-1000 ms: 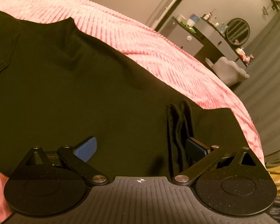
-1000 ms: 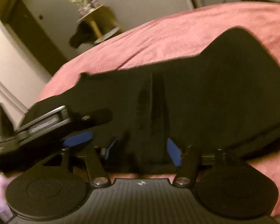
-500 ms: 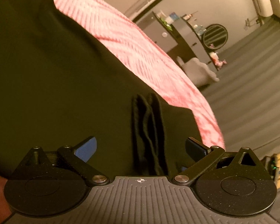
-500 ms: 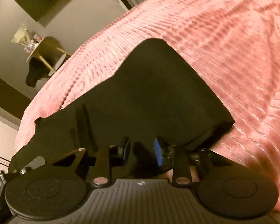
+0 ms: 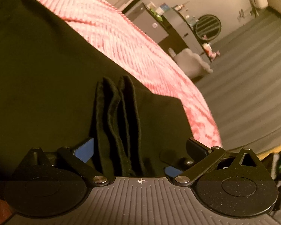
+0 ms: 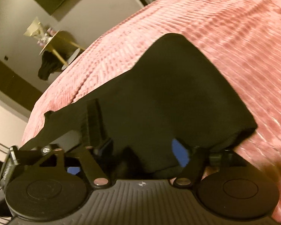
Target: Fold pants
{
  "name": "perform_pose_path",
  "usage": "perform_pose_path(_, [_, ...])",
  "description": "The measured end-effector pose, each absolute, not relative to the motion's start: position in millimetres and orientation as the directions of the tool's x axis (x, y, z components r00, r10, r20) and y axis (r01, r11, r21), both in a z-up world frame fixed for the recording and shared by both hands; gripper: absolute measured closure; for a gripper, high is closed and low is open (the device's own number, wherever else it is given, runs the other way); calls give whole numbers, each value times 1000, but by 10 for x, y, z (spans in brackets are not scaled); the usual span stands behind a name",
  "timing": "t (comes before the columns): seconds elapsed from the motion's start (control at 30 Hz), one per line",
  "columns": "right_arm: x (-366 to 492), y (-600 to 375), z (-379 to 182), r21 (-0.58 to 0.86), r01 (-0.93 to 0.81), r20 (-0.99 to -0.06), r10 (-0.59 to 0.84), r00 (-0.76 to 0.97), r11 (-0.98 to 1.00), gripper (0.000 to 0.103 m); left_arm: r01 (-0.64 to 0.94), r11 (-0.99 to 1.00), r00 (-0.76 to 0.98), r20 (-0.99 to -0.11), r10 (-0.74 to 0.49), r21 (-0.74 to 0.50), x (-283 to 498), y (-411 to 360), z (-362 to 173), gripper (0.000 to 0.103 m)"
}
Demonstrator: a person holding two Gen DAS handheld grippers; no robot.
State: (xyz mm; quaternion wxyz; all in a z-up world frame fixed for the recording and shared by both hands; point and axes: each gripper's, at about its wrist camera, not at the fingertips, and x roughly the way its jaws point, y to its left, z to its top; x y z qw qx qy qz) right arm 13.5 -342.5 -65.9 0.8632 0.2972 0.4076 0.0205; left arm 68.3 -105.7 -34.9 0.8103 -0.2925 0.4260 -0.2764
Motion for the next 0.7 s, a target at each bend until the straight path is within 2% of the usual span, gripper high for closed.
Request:
perform_pose_path(0.03, [151, -3416, -667, 528, 202, -691, 279, 668, 825, 19, 188, 669, 491, -521, -698, -719, 683, -1045, -357, 0])
perform_pose_path(0.07, [155, -3409, -667, 538, 187, -682, 293, 670, 822, 8, 172, 659, 499, -512, -699, -732, 683, -1018, -367, 0])
perform_pose_path(0.1, [155, -3401, -665, 551, 167, -671, 316, 671, 817, 4, 157, 649, 502, -506, -701, -744, 680, -983, -374, 0])
perform_pose_path(0.23, [161, -3350, -646, 530, 174, -685, 298, 665, 830, 4, 152, 650, 489, -515, -704, -745, 693, -969, -372, 0])
perform_pose_path(0.57, [119, -3477, -724, 619, 202, -627, 323, 709, 759, 4, 67, 669, 523, -545, -656, -740, 596, -973, -327, 0])
perform_pose_path(0.7, [119, -3542, -725, 649, 207, -616, 346, 707, 732, 4, 53, 654, 541, -529, -654, -754, 589, -966, -356, 0])
